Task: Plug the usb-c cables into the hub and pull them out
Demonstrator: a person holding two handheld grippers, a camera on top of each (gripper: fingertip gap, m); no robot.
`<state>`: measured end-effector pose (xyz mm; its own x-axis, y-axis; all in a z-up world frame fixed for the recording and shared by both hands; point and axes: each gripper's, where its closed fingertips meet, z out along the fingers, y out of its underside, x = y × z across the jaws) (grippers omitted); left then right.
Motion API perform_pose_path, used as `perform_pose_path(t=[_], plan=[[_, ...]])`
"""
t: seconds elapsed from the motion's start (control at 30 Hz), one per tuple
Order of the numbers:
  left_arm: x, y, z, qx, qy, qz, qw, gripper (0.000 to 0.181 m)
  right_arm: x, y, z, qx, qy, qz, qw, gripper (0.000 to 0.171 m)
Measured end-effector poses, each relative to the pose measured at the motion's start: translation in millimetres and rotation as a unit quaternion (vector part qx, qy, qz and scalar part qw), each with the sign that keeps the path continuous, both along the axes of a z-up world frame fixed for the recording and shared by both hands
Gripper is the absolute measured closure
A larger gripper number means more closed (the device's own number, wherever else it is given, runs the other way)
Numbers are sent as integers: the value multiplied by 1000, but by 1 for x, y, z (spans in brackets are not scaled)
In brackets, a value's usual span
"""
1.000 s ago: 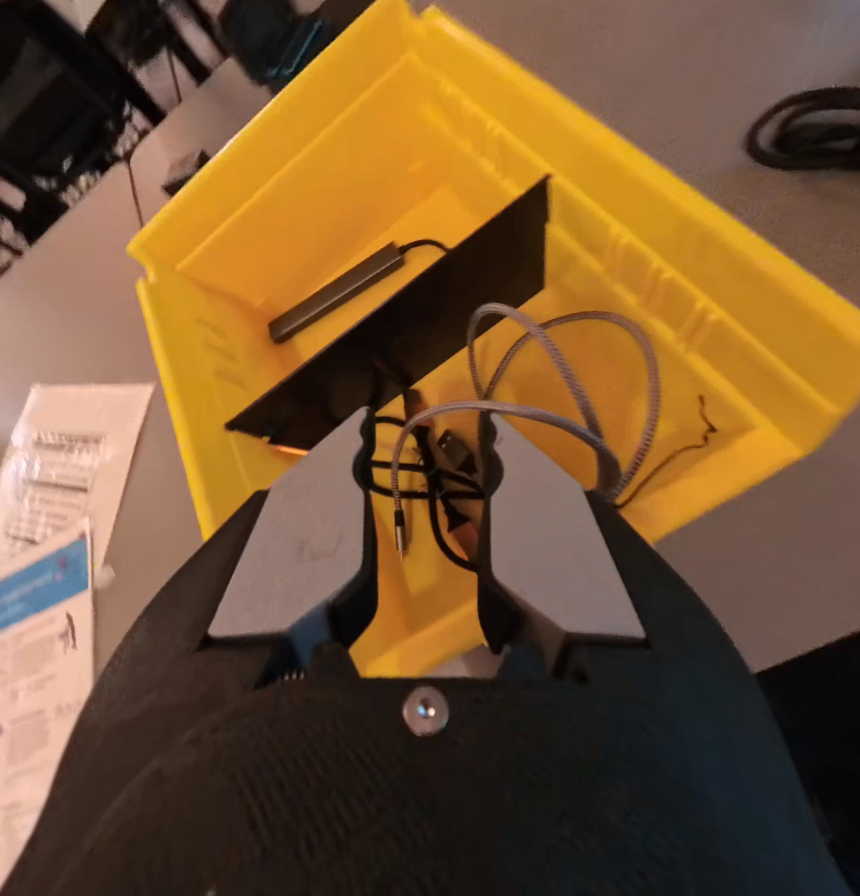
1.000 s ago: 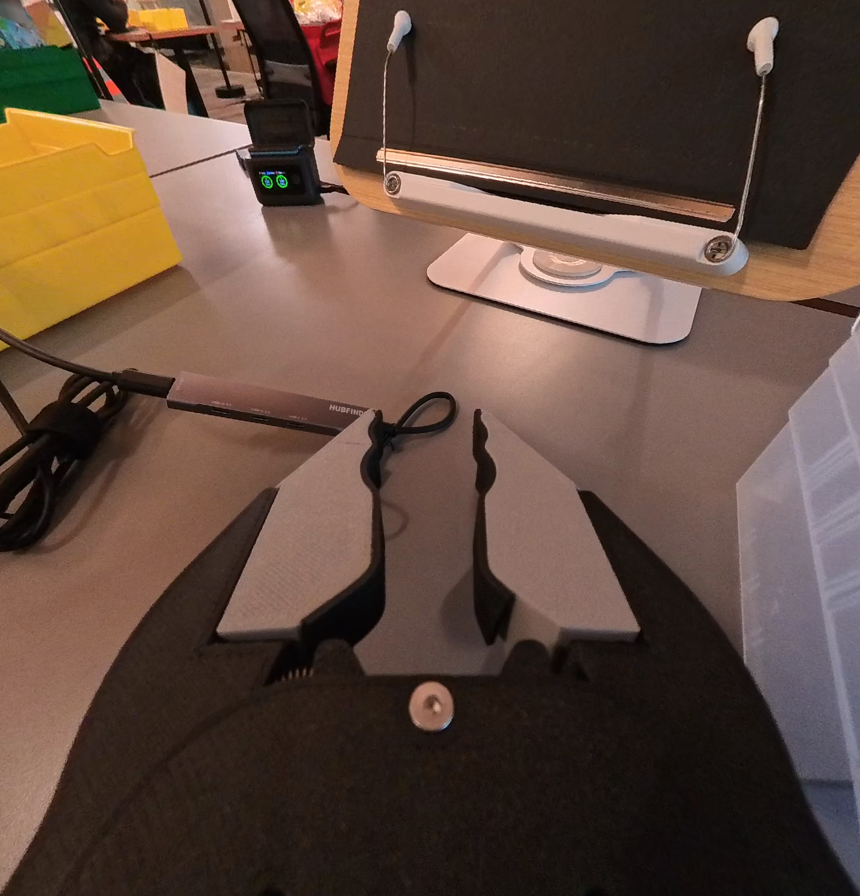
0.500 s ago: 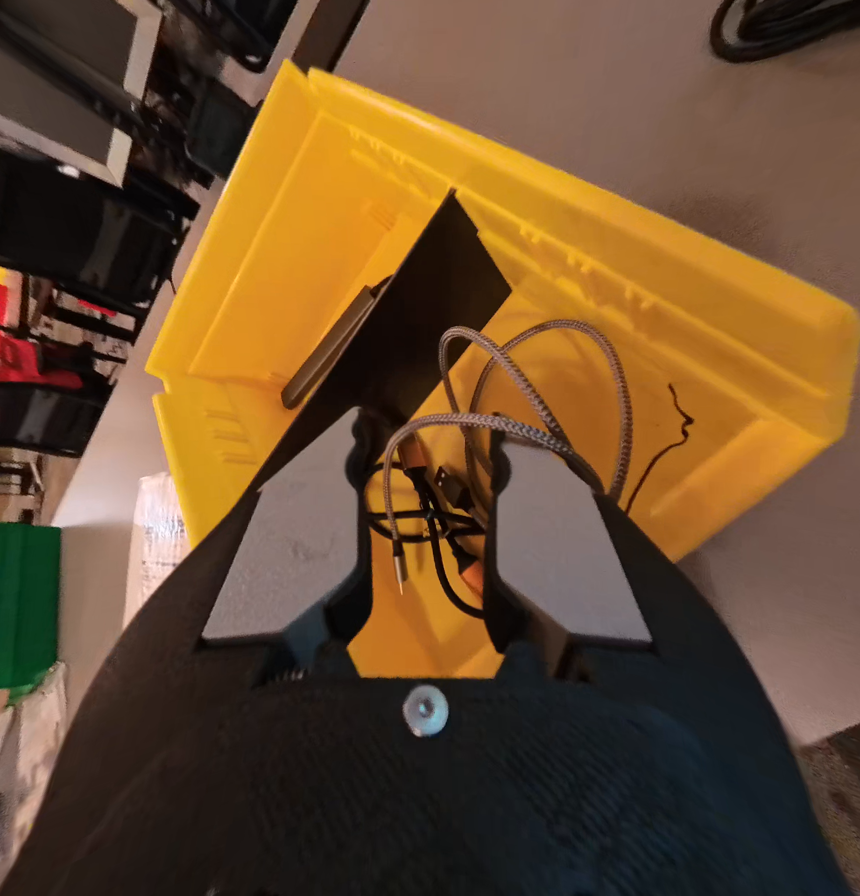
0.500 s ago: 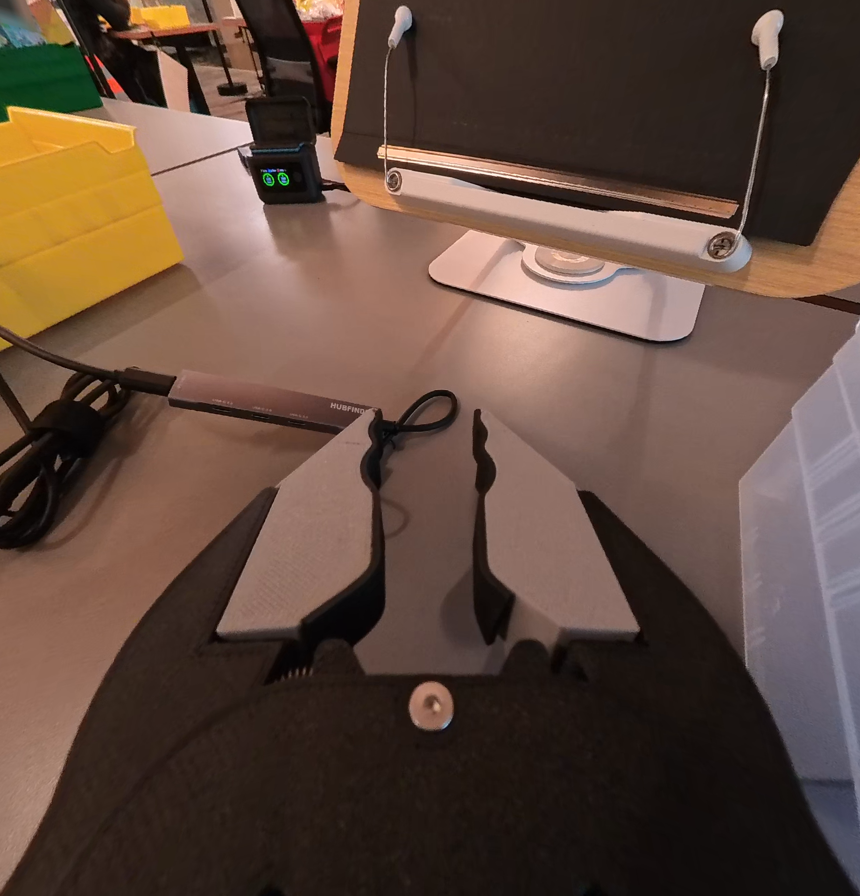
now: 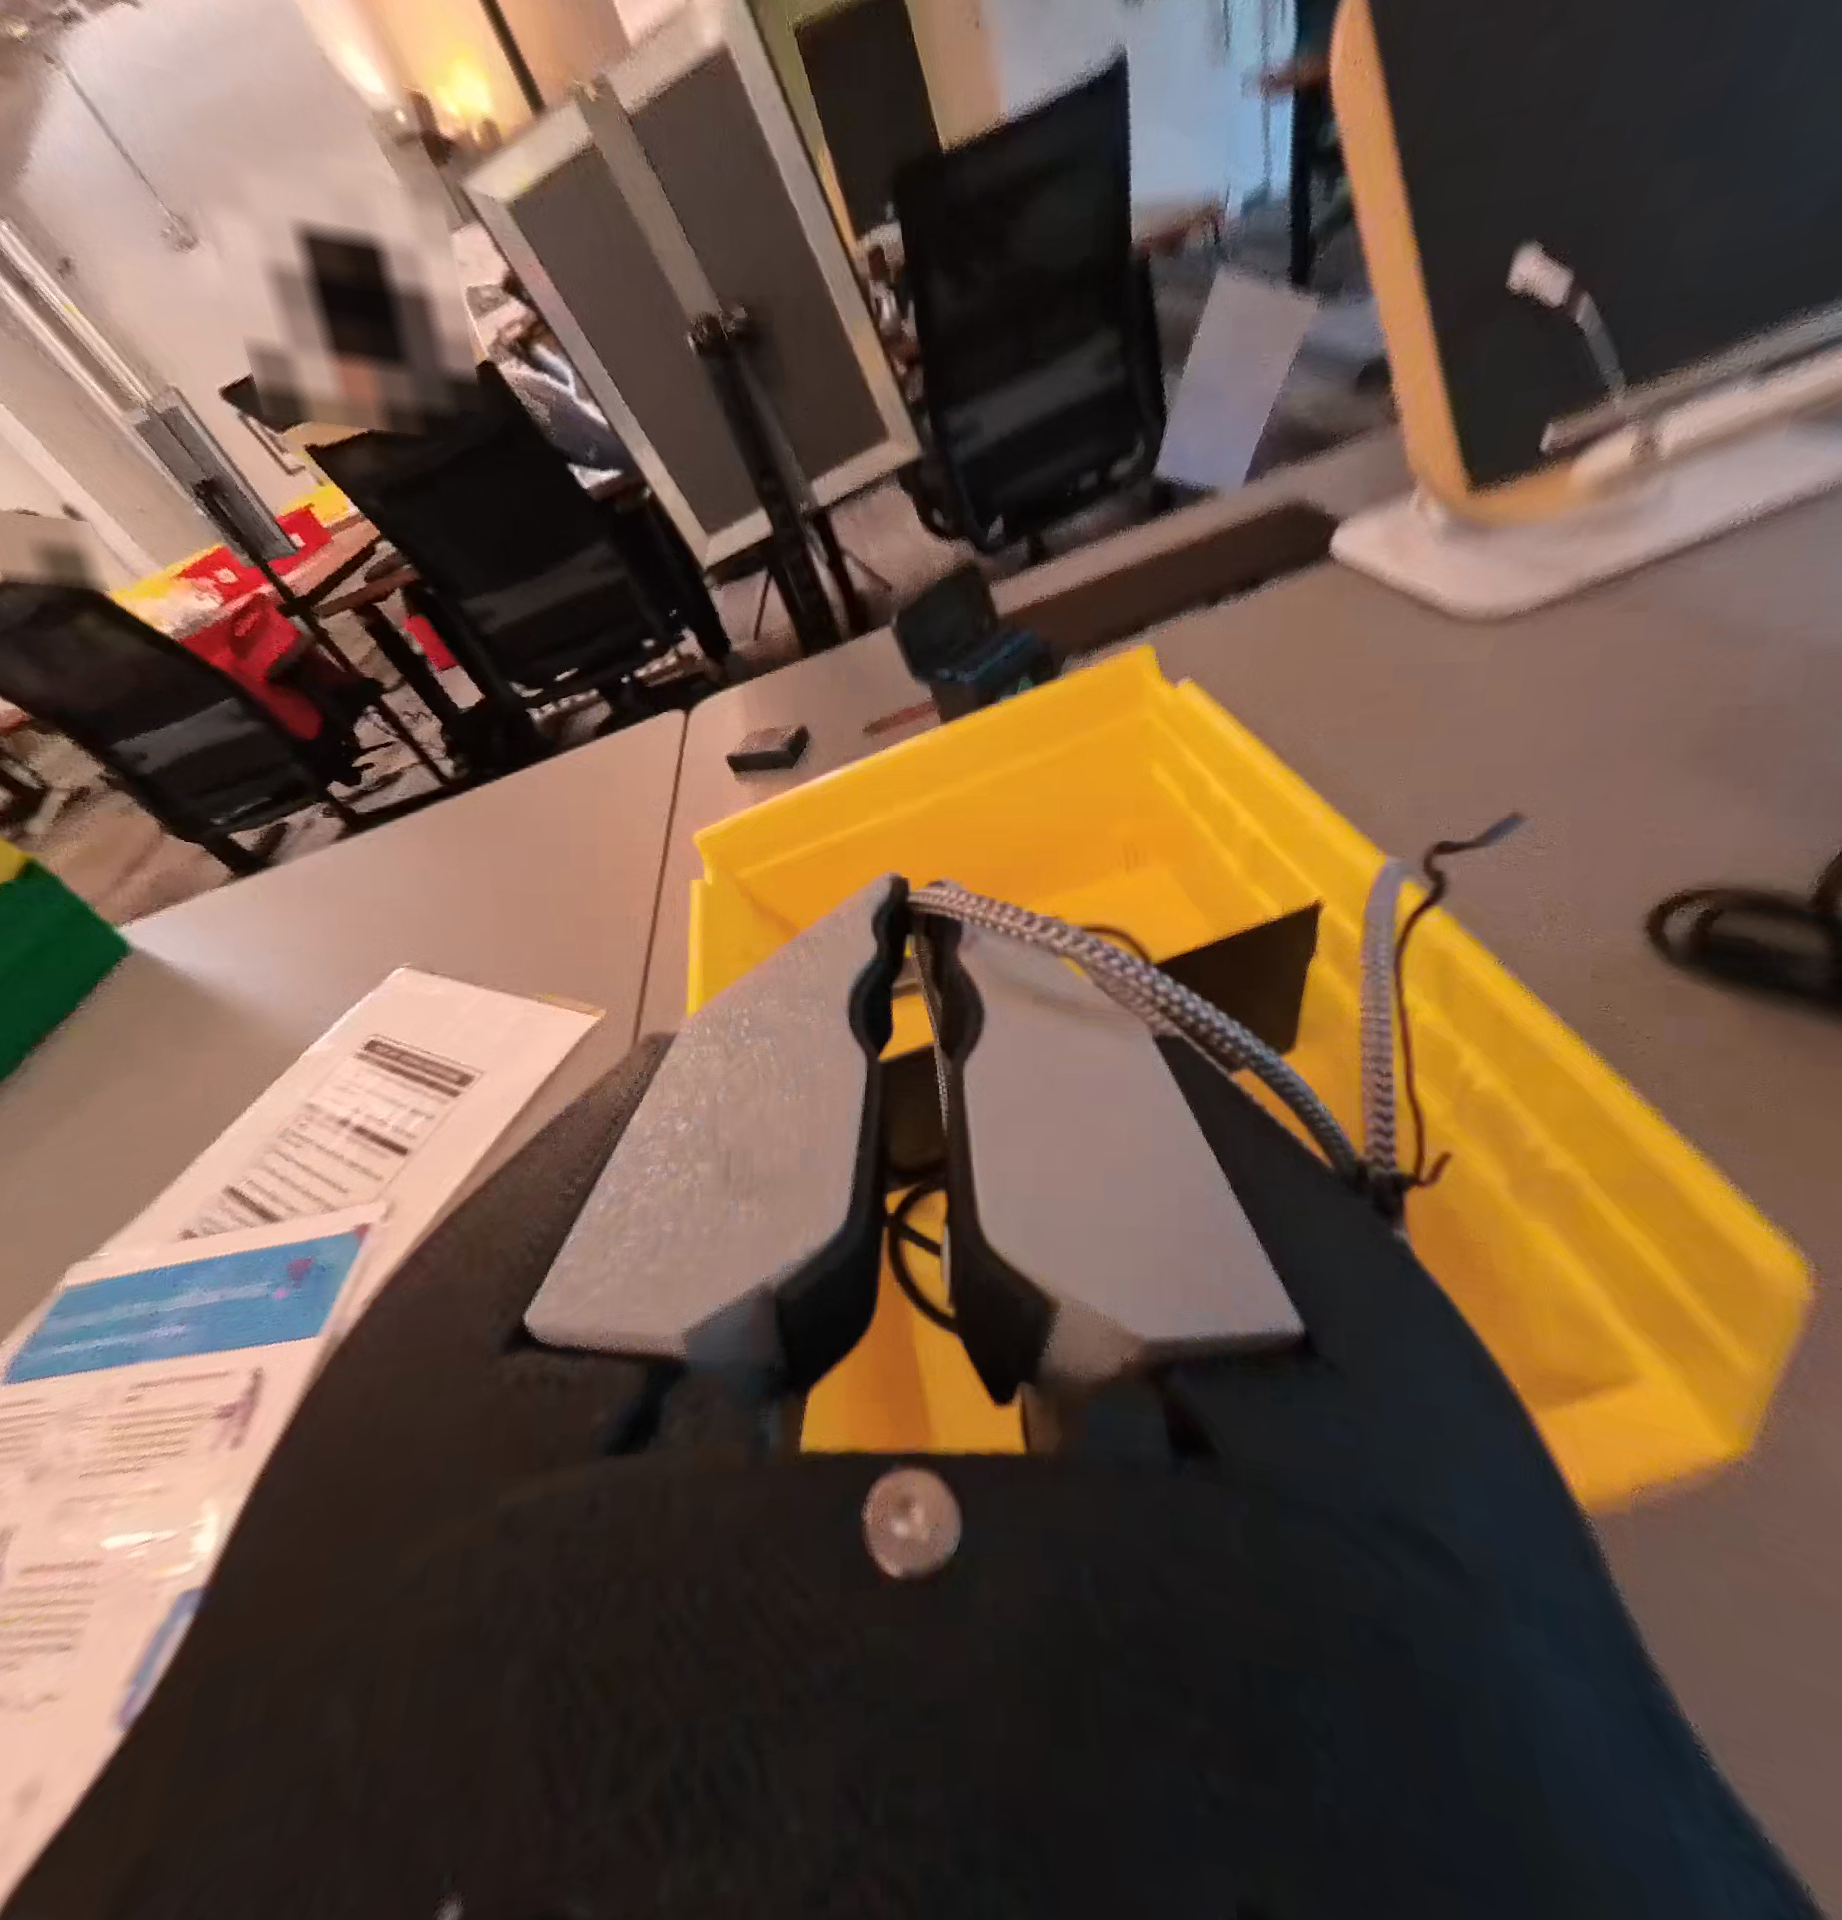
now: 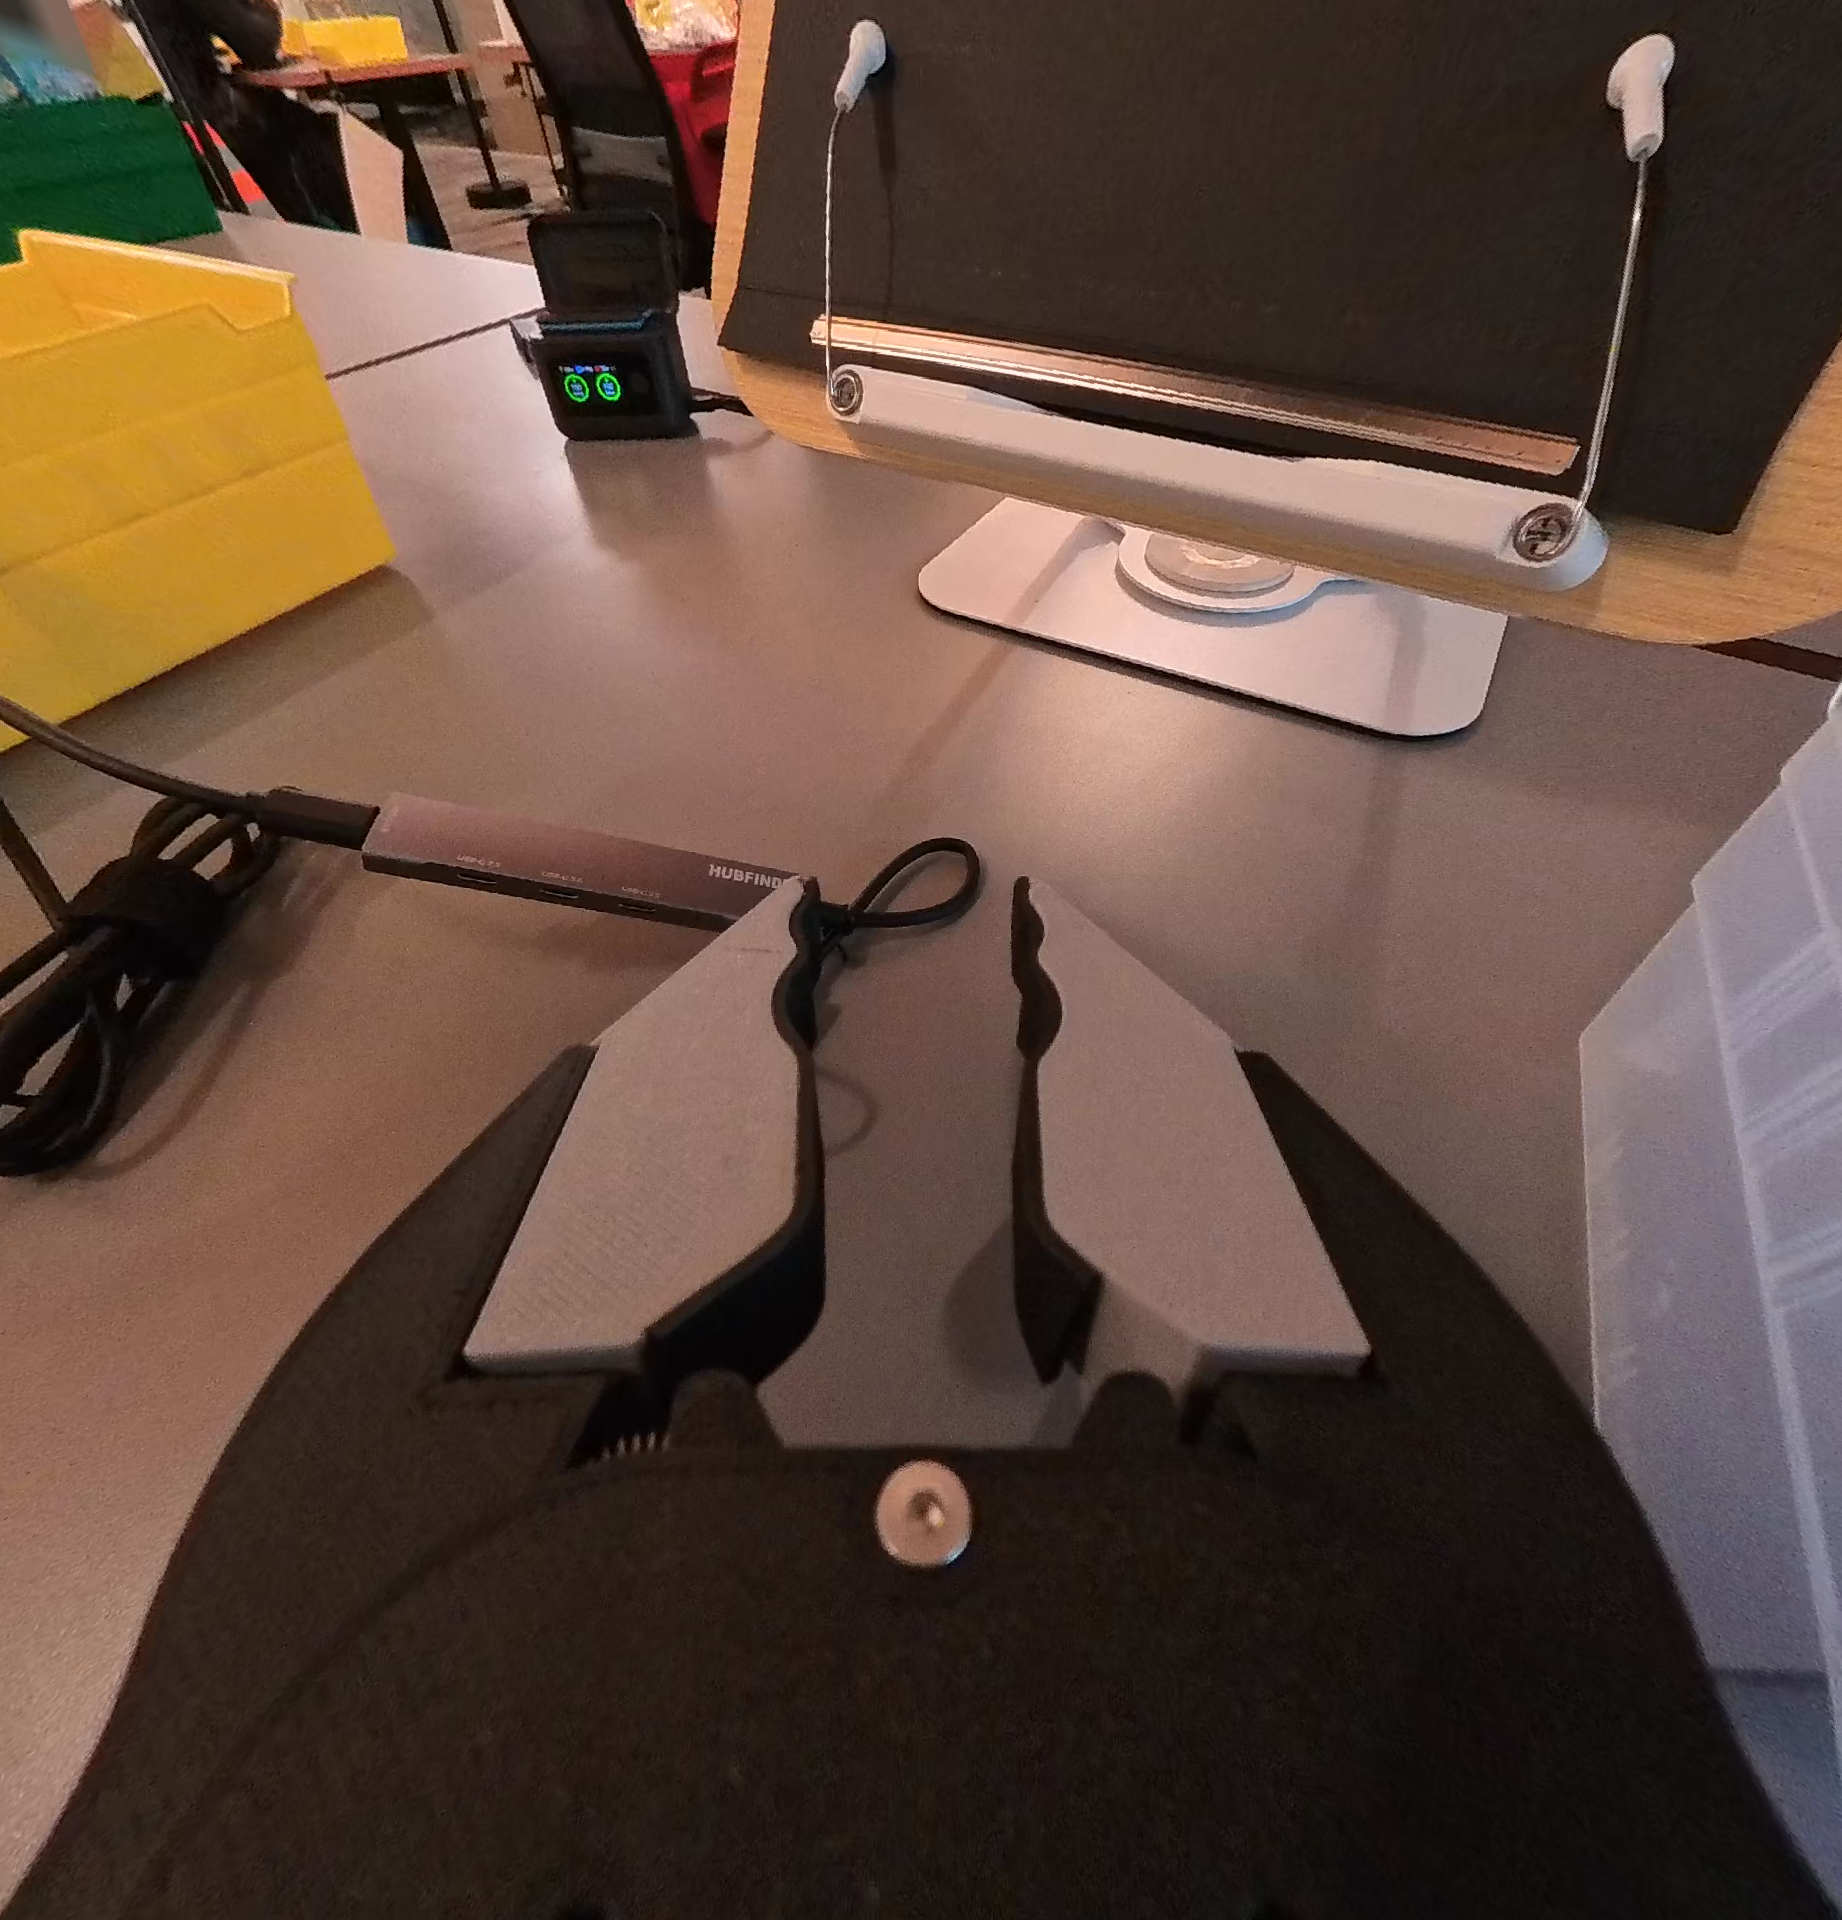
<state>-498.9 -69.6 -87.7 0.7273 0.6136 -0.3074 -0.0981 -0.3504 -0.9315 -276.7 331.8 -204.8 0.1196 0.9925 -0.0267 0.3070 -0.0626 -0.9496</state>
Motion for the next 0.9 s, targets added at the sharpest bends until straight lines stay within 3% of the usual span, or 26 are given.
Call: perform_pose_path(t=[0.03,0.23,0.37,0.9], plan=[[3,-3,6,24,-12,-10,1000,180,0,0,0,0,0,0,1000,138],[3,-28,28,90,-30,9,995,181,0,0,0,2,-1,-1,1000,137],[16,-26,40,119,-43,-20,992,181,1,0,0,5,1,-4,1000,140],[74,4,71,83,22,-76,993,180,2,0,1,8,1,-4,1000,140]])
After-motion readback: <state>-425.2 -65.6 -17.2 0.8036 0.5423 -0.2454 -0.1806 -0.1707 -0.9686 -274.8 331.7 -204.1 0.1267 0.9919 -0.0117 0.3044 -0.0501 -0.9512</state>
